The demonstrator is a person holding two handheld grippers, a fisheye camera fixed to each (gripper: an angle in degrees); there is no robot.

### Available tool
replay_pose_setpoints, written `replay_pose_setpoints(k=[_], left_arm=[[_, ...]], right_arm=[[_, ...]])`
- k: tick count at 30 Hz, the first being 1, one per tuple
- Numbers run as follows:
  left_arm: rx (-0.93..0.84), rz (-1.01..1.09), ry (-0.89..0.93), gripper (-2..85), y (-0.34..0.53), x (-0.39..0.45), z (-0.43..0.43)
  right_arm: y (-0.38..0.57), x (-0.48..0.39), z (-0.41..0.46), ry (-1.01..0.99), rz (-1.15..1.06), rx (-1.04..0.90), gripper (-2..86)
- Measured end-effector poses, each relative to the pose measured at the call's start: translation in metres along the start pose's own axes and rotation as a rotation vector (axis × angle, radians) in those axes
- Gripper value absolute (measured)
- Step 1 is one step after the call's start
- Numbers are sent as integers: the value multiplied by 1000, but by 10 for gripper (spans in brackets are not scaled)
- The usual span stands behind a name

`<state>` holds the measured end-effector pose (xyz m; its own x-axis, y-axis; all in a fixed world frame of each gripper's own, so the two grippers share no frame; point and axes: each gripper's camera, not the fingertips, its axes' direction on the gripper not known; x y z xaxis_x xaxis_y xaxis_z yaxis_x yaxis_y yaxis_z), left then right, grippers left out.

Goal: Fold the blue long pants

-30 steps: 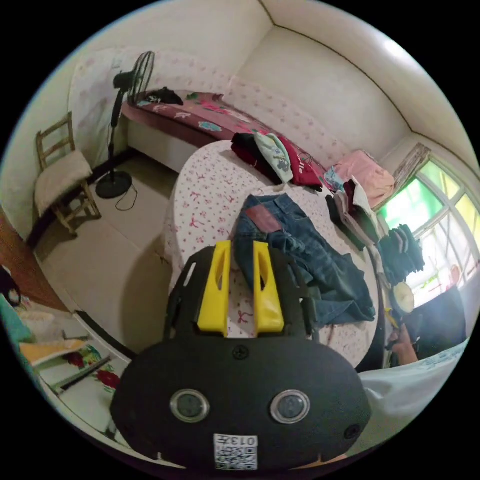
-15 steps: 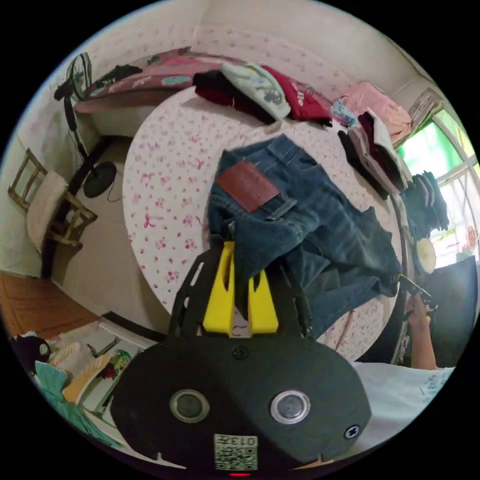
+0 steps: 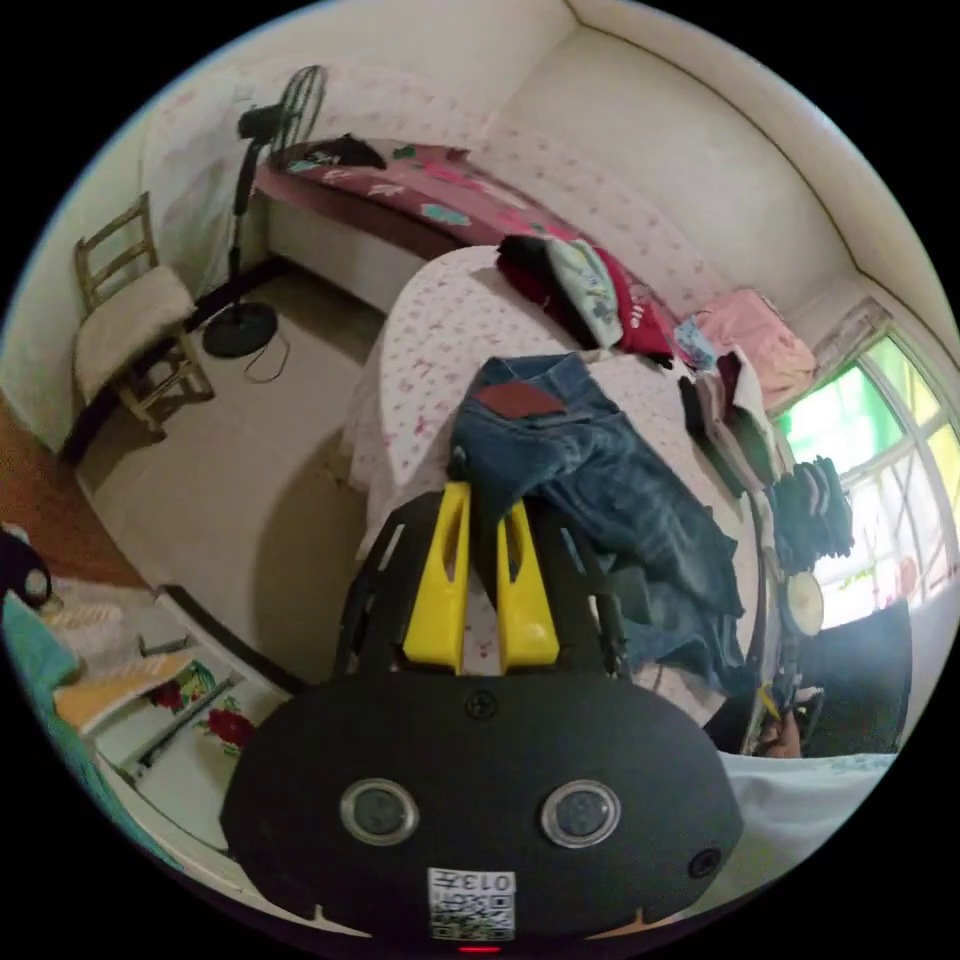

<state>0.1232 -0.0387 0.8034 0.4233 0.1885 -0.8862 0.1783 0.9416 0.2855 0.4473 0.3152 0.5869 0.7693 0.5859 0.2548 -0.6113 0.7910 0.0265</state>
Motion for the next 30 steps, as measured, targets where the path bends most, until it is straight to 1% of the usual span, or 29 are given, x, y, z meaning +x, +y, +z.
replay_pose_setpoints(k=[1, 2, 4, 6, 8, 9, 11, 13, 16, 20, 21, 26, 29, 30], left_arm=[[2, -44, -34, 24, 15, -10, 2], [12, -60, -45, 25, 21, -14, 0], [85, -85, -66, 31, 36, -18, -18], [153, -46, -123, 37, 35, -8, -35], [212, 24, -169, 44, 26, 10, -47], [238, 74, -193, 51, 17, 26, -52], [270, 173, -216, 59, 1, 54, -51], [191, 309, -218, 71, -25, 91, -28], [60, 427, -185, 81, -55, 130, 16], [-32, 517, -192, 87, -83, 172, 66], [-52, 528, -210, 91, -93, 182, 82], [-198, 559, -239, 128, -132, 202, 149], [-267, 579, -270, 149, -152, 210, 181], [-278, 577, -315, 162, -159, 212, 191]], right_arm=[[11, 15, 7, 23, 70, -21, 23], [19, 25, 5, 22, 128, 9, 23], [25, 27, -9, 23, 136, 92, 24], [20, 20, -22, 79, 94, 142, 26], [1, 2, -26, 125, -23, 153, 32], [-5, -5, -23, 122, -59, 146, 35], [-31, -35, -1, 98, -206, 73, 45], [-49, -61, 23, 100, -311, 23, 57], [-78, -111, 63, 135, -481, -28, 70], [-116, -167, 115, 159, -669, -88, 85], [-122, -173, 122, 155, -685, -101, 86], [-158, -190, 186, 105, -724, -293, 94], [-165, -185, 208, 93, -692, -378, 68], [-166, -183, 210, 78, -684, -390, 61]])
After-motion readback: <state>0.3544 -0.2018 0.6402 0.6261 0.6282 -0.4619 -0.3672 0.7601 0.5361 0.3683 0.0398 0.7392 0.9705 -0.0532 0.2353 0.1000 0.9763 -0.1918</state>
